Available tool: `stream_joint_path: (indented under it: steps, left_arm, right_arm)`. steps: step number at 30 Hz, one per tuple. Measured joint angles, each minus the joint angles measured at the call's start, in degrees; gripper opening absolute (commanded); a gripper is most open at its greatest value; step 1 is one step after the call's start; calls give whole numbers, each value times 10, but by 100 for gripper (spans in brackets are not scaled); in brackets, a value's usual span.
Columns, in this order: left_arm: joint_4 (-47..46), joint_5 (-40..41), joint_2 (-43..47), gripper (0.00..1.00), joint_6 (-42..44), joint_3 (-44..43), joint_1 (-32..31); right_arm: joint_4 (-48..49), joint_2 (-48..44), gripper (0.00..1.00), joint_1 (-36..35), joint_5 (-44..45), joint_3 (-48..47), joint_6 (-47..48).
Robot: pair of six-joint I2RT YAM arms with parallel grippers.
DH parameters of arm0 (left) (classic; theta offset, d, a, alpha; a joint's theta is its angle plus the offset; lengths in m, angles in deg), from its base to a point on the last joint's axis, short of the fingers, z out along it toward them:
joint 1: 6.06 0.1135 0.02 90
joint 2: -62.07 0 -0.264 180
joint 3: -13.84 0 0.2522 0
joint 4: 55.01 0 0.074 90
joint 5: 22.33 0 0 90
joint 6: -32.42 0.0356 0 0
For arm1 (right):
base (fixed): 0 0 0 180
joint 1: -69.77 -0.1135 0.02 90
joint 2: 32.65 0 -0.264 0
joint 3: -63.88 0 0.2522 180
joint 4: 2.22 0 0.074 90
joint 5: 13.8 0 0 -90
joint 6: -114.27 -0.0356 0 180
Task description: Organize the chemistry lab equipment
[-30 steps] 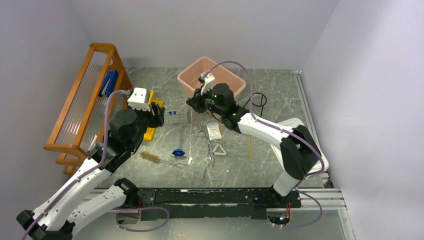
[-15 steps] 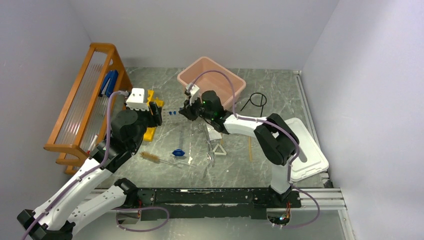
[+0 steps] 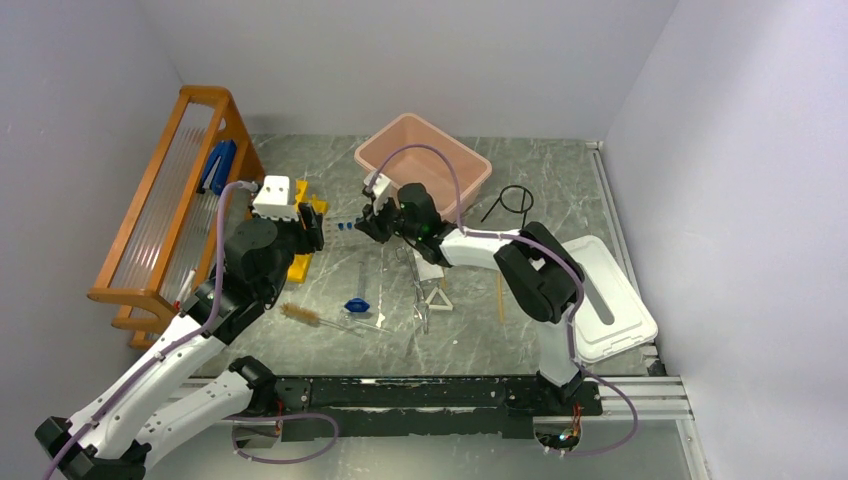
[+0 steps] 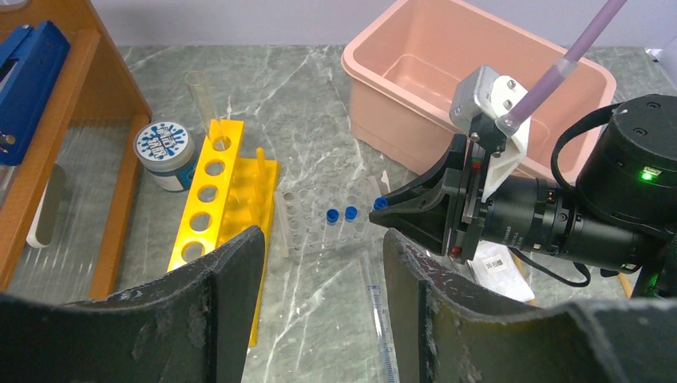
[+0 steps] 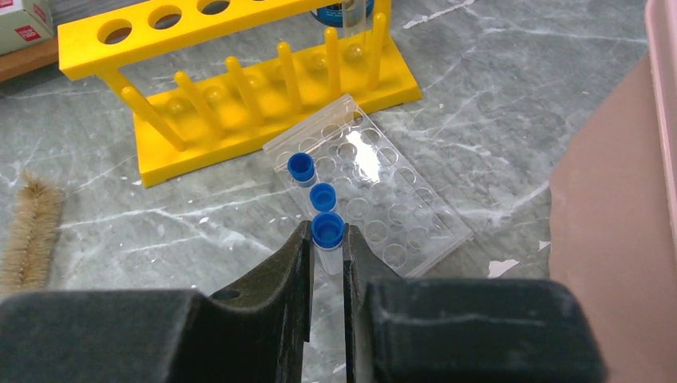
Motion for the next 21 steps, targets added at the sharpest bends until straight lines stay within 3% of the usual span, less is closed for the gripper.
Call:
stream_joint_path:
  steps: [12, 21]
  left_arm:
    - [0, 2, -2, 60, 0, 0, 0]
    - [0, 5, -3, 60, 0, 0, 0]
  right_arm:
    - [0, 21, 6, 0, 4, -24, 16]
    - [-10, 36, 13, 0, 15, -31, 28]
